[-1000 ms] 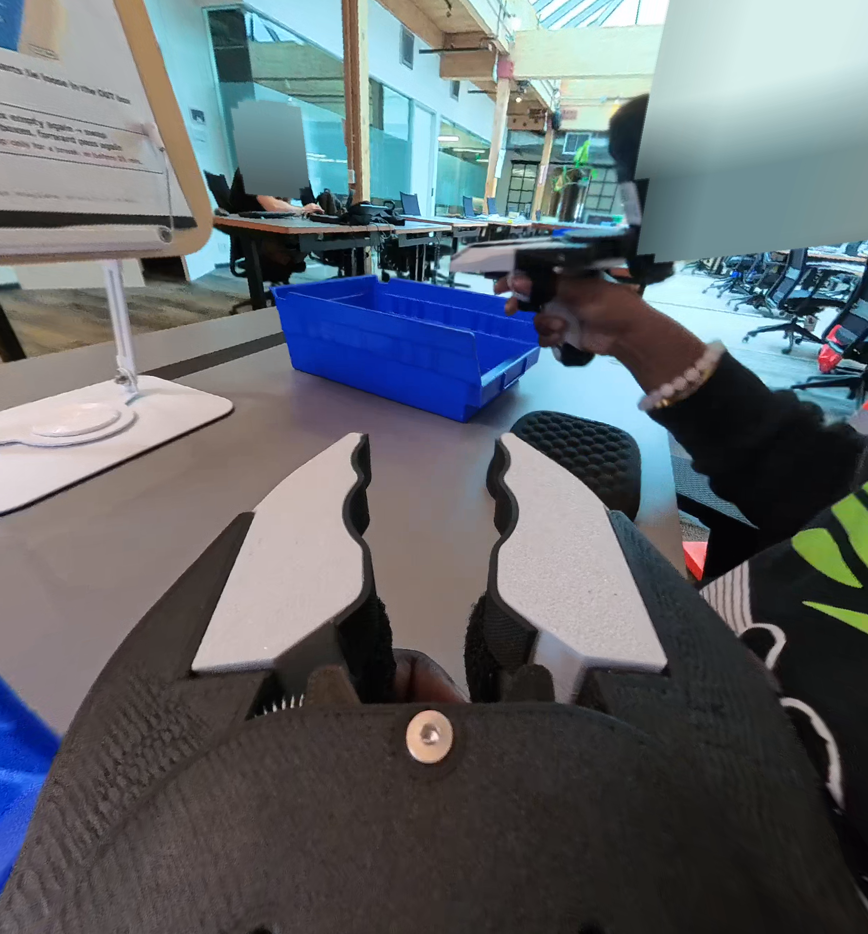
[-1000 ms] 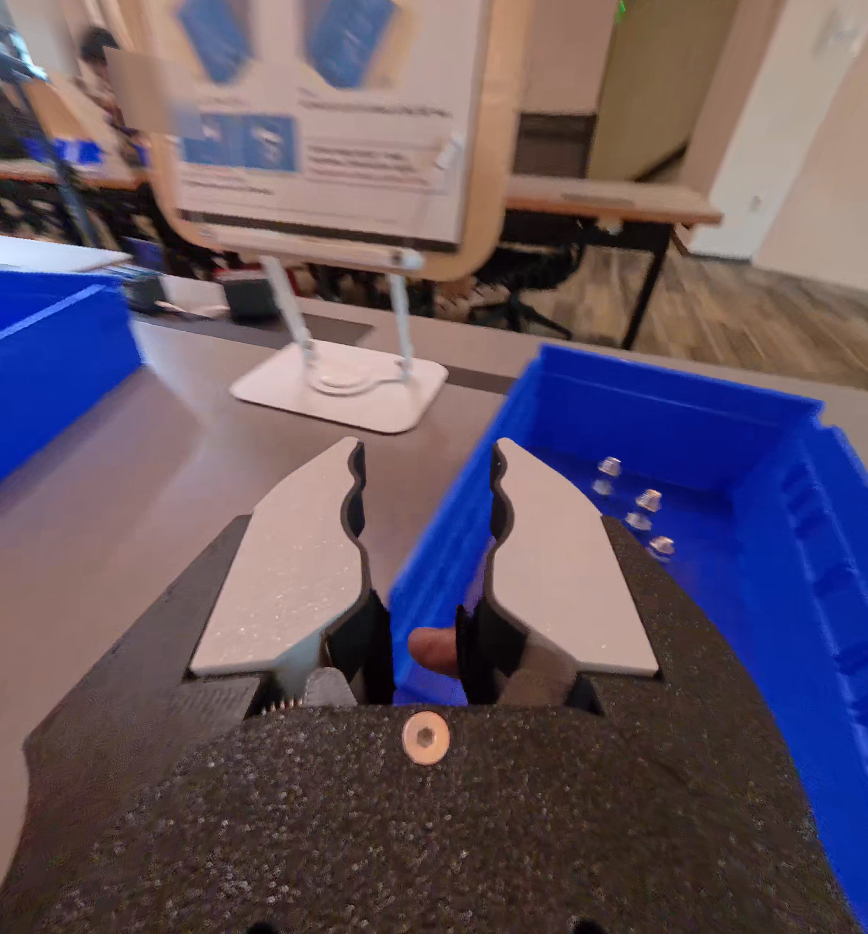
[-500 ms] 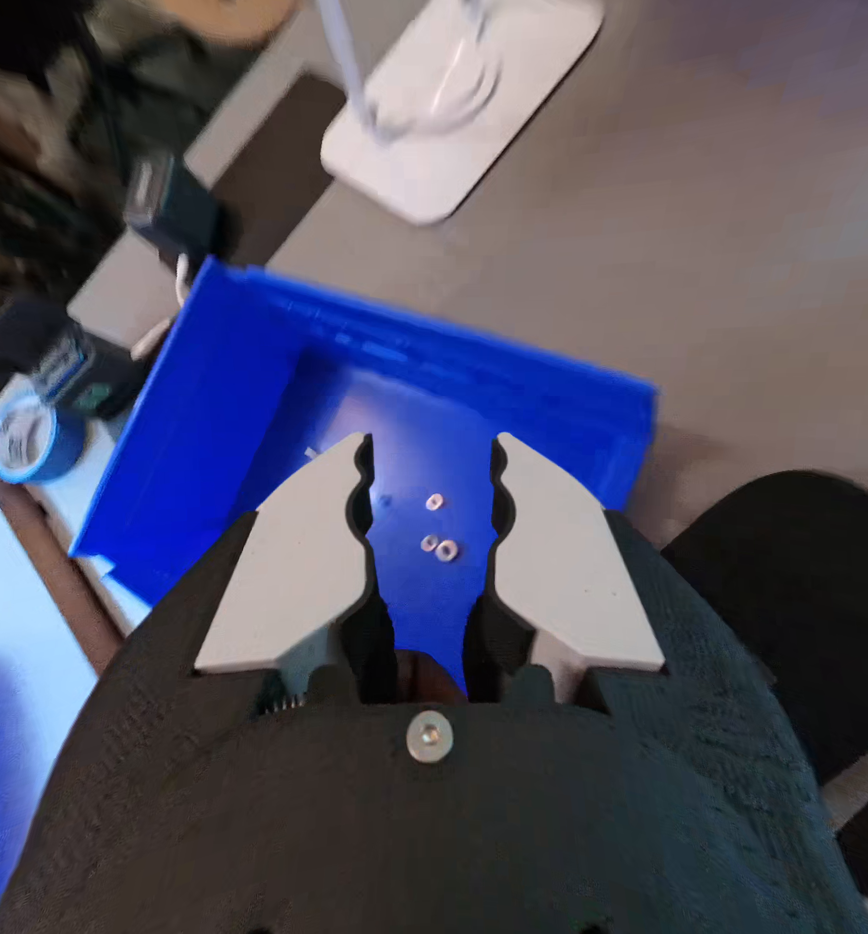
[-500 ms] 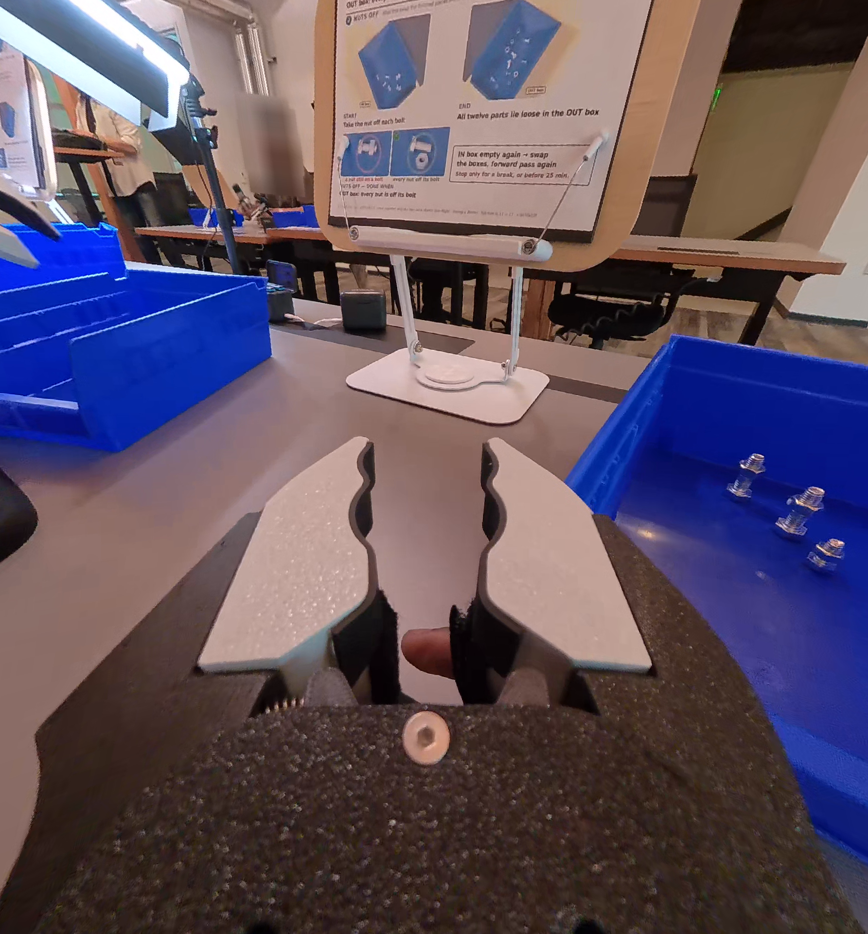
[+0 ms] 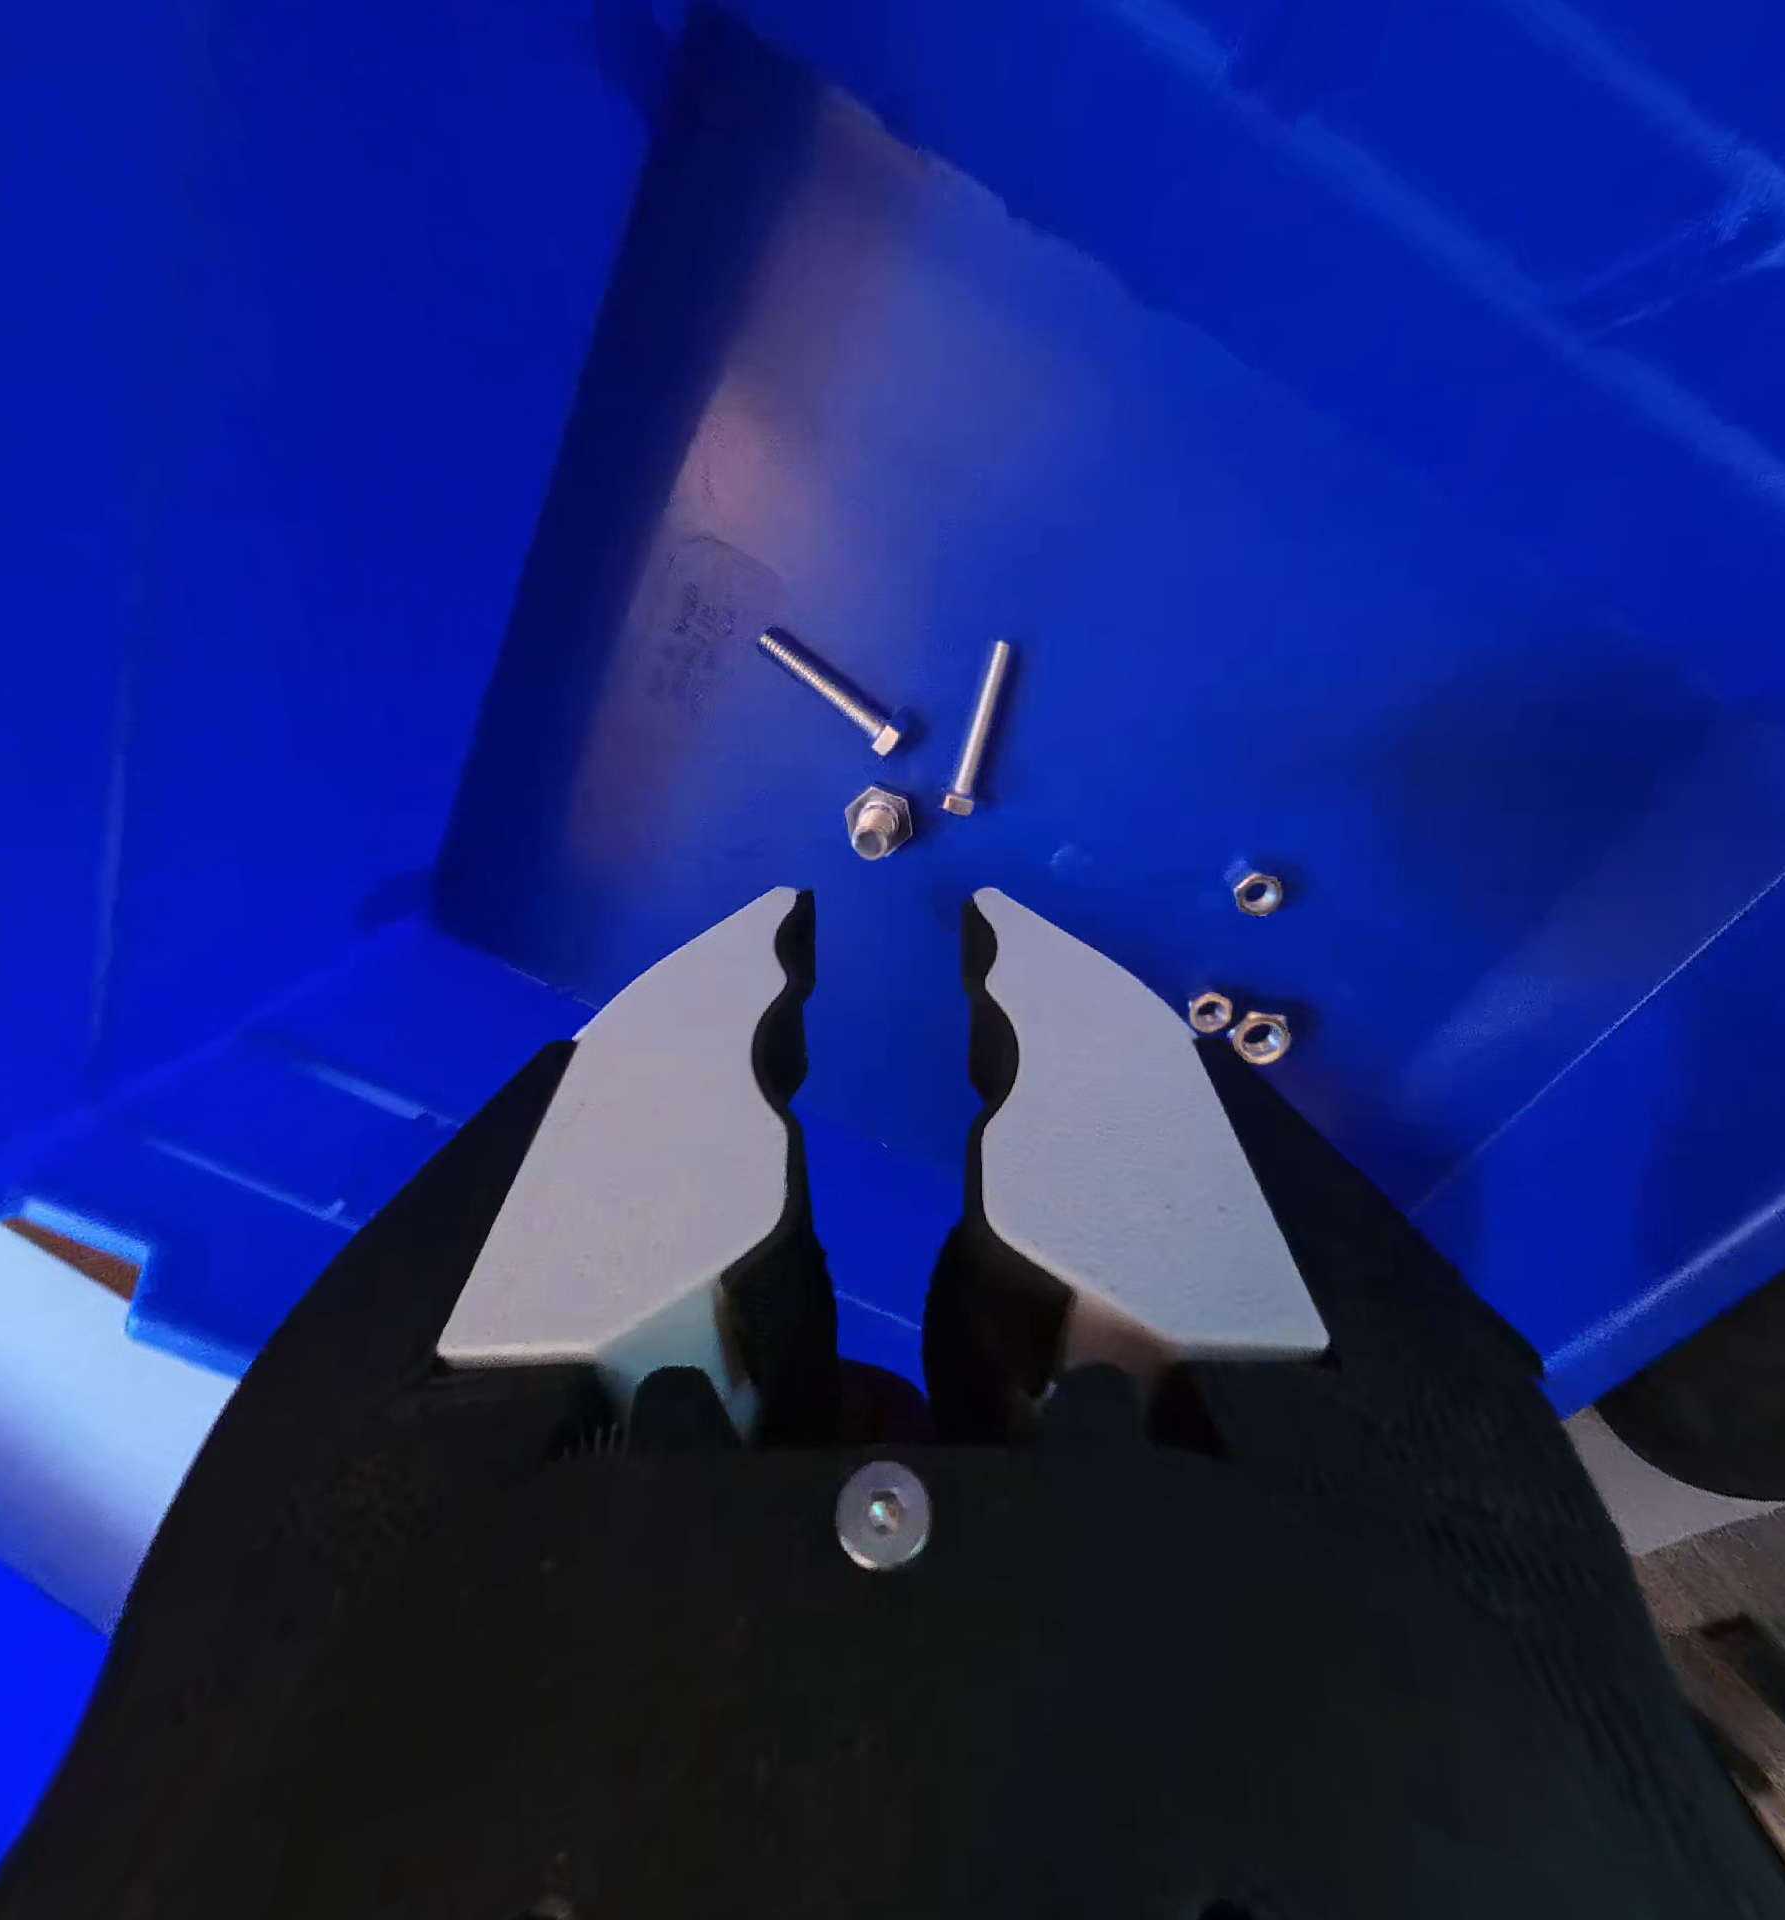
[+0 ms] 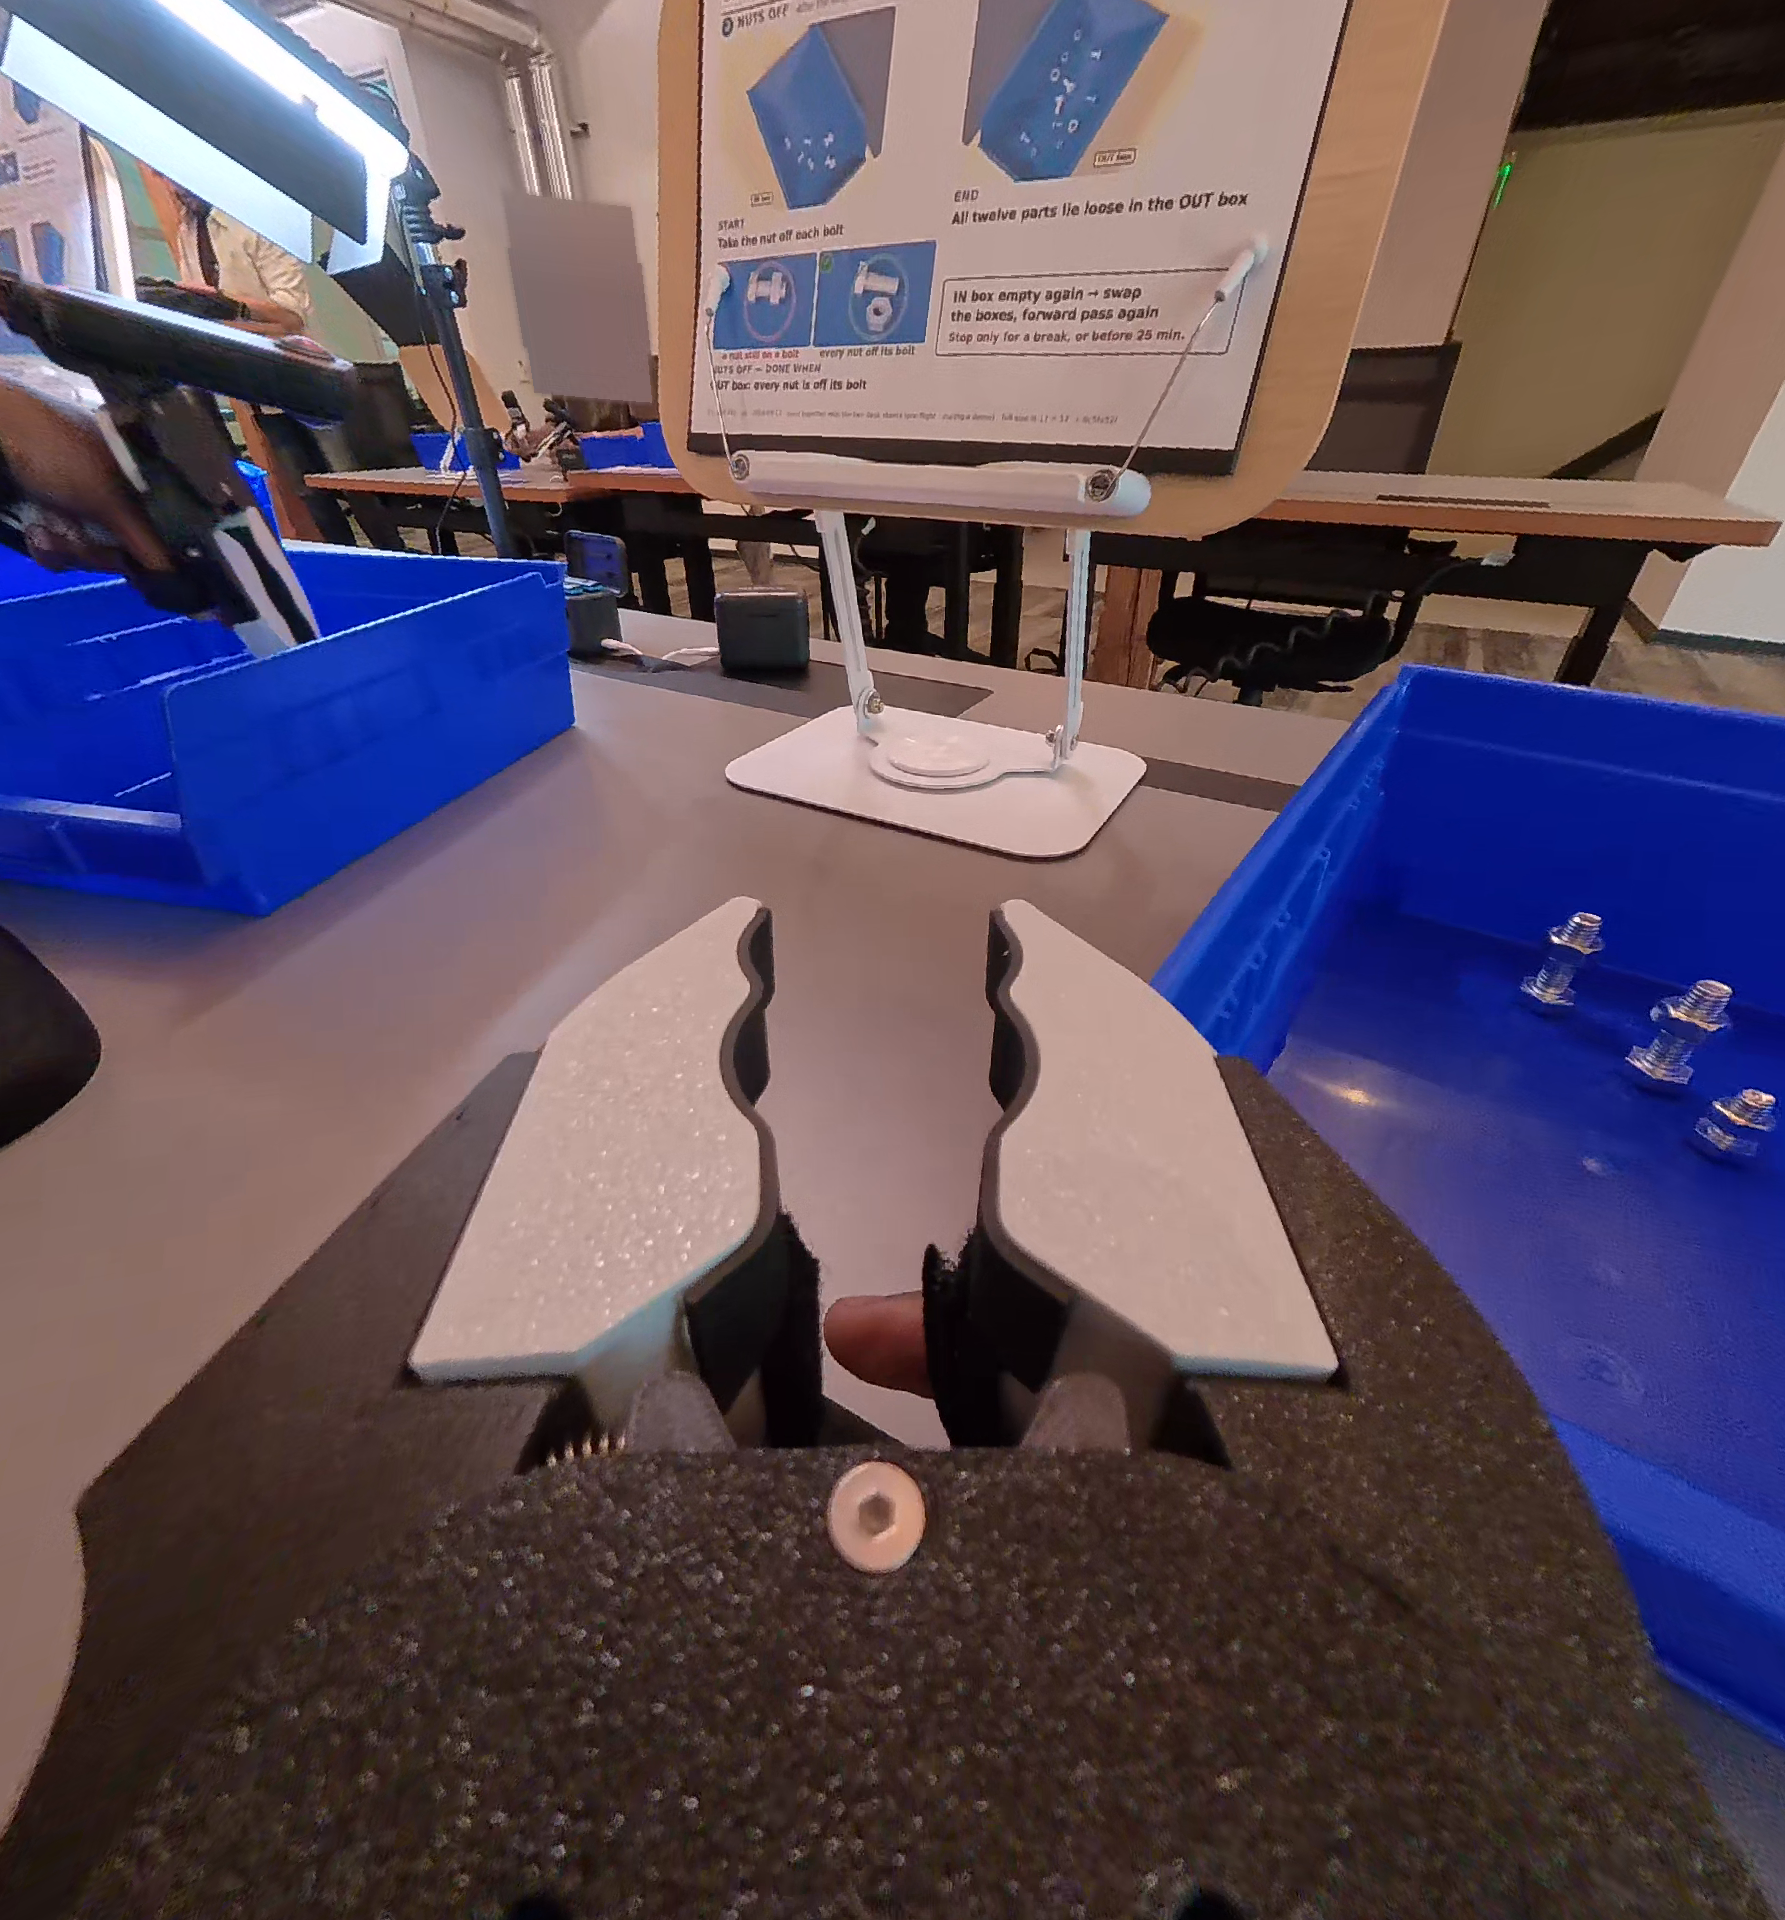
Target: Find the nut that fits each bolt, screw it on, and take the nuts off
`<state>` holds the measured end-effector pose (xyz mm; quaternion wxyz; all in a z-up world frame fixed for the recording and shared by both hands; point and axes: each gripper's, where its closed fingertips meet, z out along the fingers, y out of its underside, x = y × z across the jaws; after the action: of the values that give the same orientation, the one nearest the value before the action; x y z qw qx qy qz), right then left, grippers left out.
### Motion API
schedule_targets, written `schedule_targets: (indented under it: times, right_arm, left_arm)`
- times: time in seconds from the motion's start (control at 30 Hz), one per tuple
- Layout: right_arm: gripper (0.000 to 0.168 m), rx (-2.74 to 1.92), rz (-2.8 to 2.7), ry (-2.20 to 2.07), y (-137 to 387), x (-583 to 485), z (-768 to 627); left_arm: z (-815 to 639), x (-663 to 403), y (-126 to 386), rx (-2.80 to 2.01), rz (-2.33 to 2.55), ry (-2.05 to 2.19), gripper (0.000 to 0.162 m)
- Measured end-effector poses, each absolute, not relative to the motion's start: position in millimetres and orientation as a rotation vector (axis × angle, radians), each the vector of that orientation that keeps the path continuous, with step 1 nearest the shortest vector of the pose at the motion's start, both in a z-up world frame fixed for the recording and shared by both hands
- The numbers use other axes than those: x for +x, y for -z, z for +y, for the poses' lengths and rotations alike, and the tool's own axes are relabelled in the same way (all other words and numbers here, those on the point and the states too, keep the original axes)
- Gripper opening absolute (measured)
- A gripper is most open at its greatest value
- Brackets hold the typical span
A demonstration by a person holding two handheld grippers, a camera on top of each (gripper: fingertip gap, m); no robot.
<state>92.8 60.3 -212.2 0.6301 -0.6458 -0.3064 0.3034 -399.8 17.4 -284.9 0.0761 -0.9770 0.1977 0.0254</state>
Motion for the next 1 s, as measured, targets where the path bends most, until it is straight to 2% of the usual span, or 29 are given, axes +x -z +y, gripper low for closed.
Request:
schedule_targets:
  times: [0.23,0.33,0.4,0.5,0.73,0.9,1.0]
  right_arm:
    - [0.039,-1.483,-0.698,-0.698,213.2,93.0,61.0]
    - [0.039,-1.483,-0.693,-0.701,212.8,93.6,61.5]
    - [0.039,-1.482,-0.687,-0.705,212.5,94.3,61.9]
    - [0.039,-1.484,-0.684,-0.709,212.8,94.6,62.5]
    - [0.039,-1.493,-0.701,-0.697,215.1,92.7,62.1]
    - [0.039,-1.492,-0.709,-0.691,215.8,92.1,61.2]
    - [0.039,-1.493,-0.716,-0.685,216.6,91.5,60.8]
  left_arm:
    - [26.2,-404.4,303.6,-3.000,0.579,-0.060,0.025]
    - [25.5,-403.5,310.2,-3.027,0.573,-0.031,0.020]
    - [23.5,-404.2,313.0,-3.042,0.581,-0.035,0.009]
    - [22.0,-404.5,310.8,-3.042,0.601,-0.054,0.009]
    - [20.0,-367.3,250.5,-2.867,0.766,-0.080,0.008]
    - [7.3,-303.4,196.6,-2.667,1.024,-0.120,0.008]
    - [-5.3,-252.4,183.2,-2.542,1.222,-0.118,0.008]
